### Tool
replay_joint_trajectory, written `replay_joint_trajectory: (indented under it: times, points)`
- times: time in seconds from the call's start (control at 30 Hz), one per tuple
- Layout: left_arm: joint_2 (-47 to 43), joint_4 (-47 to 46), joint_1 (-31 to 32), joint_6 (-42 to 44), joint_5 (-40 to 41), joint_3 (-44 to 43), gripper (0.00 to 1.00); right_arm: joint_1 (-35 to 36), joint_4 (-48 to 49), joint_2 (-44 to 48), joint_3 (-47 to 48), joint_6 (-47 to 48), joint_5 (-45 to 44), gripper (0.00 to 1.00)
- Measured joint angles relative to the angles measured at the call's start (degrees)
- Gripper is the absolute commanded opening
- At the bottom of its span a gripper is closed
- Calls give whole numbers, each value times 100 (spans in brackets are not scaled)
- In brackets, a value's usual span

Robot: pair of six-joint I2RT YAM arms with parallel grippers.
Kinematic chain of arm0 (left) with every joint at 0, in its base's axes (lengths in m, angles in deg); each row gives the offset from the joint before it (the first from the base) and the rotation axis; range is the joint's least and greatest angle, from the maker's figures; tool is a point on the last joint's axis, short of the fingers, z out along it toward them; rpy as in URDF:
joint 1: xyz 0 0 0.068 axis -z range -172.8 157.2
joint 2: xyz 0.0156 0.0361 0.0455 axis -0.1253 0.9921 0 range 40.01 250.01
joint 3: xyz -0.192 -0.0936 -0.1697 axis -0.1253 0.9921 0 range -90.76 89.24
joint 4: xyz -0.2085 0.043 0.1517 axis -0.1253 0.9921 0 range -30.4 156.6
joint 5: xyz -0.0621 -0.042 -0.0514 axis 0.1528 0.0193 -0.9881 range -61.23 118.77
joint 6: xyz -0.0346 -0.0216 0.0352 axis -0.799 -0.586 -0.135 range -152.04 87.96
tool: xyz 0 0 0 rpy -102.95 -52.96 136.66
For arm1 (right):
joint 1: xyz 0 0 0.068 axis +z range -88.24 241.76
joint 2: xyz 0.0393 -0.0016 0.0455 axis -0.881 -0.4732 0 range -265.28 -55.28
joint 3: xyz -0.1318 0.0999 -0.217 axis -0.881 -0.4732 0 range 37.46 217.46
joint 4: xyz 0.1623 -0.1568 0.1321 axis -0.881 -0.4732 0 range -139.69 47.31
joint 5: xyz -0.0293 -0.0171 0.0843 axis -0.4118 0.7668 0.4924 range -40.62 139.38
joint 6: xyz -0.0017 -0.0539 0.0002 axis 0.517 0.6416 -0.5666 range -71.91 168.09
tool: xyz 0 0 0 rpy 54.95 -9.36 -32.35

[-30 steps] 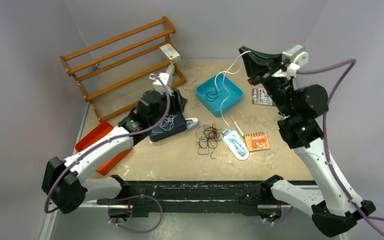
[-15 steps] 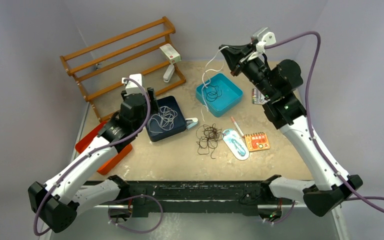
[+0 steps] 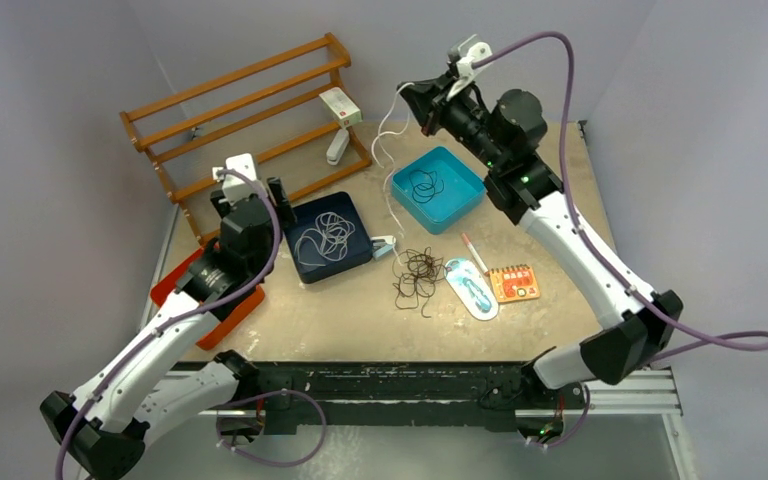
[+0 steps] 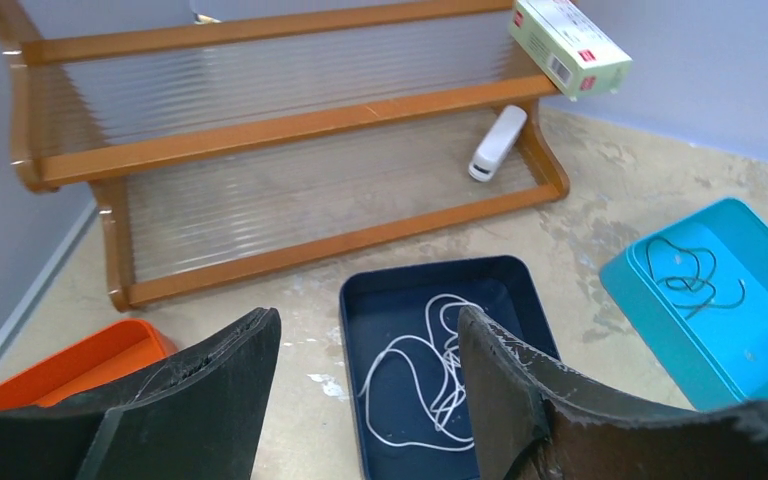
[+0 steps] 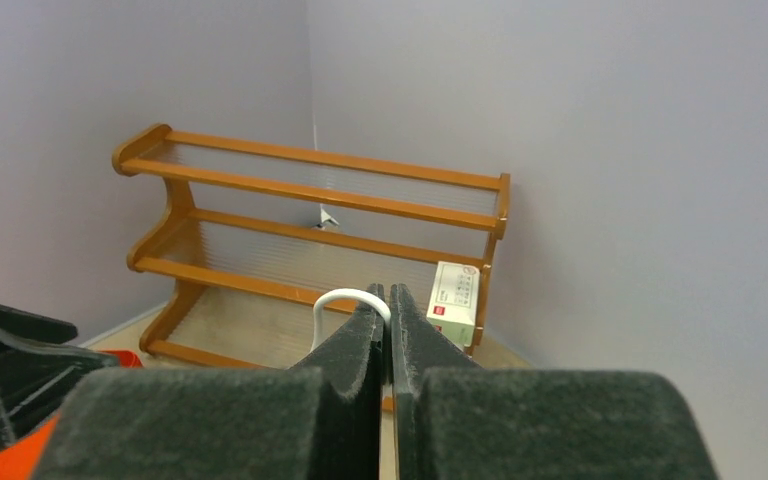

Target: Untangle the cables

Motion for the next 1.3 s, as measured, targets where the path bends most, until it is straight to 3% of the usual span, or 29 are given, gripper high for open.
replay_joint_trajectory:
  times: [0.27, 0.7, 1.3]
  points:
    - [-411, 44, 0, -2, 570, 74, 65, 116, 170, -769, 459, -192, 24, 0]
    - [-385, 85, 0, -2, 732, 74, 65, 463, 413, -1569, 1294, -337, 348, 0]
    - [-372, 87, 0, -2, 793, 74, 66, 588, 726, -2085, 739, -634, 774, 0]
